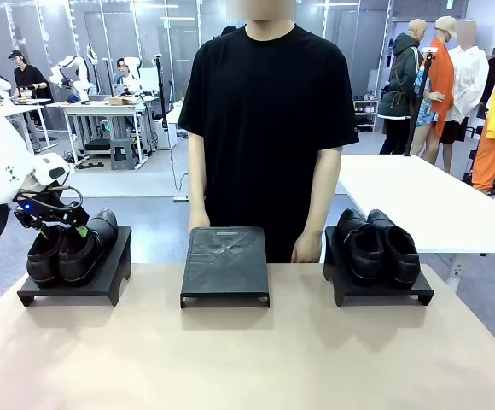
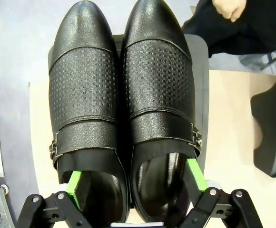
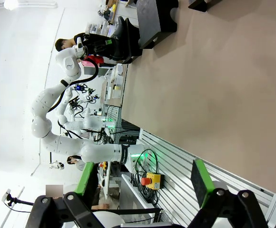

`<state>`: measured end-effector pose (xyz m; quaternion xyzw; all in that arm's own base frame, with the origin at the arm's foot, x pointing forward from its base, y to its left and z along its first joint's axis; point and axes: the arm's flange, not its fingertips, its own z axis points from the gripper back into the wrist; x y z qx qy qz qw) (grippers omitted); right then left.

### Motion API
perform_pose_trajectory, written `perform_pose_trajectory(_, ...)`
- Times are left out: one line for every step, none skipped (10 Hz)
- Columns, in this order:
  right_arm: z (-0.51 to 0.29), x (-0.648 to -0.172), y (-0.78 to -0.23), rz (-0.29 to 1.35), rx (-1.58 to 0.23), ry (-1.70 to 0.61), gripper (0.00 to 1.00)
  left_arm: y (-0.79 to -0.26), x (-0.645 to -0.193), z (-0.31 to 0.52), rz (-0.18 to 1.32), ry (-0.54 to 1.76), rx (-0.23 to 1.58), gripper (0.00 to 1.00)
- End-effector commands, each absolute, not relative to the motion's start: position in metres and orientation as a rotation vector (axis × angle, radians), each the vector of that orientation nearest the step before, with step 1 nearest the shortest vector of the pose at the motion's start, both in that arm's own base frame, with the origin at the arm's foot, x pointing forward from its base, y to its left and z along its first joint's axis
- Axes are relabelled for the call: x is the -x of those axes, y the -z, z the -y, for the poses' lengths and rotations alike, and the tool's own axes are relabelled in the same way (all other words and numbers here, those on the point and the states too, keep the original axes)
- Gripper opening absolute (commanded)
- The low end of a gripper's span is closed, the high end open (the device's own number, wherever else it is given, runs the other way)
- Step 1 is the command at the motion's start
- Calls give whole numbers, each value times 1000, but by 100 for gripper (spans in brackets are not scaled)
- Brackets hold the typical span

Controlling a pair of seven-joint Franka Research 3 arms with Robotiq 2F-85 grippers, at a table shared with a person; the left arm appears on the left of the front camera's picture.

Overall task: Place the shoes on the stand as instructed by the person.
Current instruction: Pick up another pair of Shoes and place it on the Shoes Stand indicated by the person.

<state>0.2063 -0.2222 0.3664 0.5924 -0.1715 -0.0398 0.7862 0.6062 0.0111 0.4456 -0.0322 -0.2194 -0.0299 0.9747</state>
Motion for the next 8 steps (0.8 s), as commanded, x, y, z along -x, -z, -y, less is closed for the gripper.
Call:
perform_pose_trajectory(220, -206, -370, 380, -1285, 90, 100, -446, -606, -11, 442, 60, 65, 100)
perform_pose_trajectory(220, -206, -370, 380, -1285, 90, 100, -471, -602, 1, 407, 98, 90, 100)
perform_pose_trajectory(220, -206, -370, 380, -1285, 90, 100, -490, -593, -5, 366, 118, 135, 100)
perform_pose_trajectory(220, -206, -370, 380, -1285, 90, 100, -507, -575, -25, 300, 123, 219, 100)
perform_pose_trajectory(220, -206, -370, 380, -1285, 90, 100, -517, -557, -45, 240, 137, 301, 100)
perform_pose_trajectory(220, -206, -370, 380, -1285, 90, 100, -524, -532, -66, 209, 180, 379, 100)
perform_pose_trajectory(220, -206, -370, 380, -1285, 90, 100, -527, -504, -90, 188, 247, 488, 100)
perform_pose_trajectory(220, -206, -370, 380, -1285, 90, 100, -525, -477, -121, 169, 266, 618, 100)
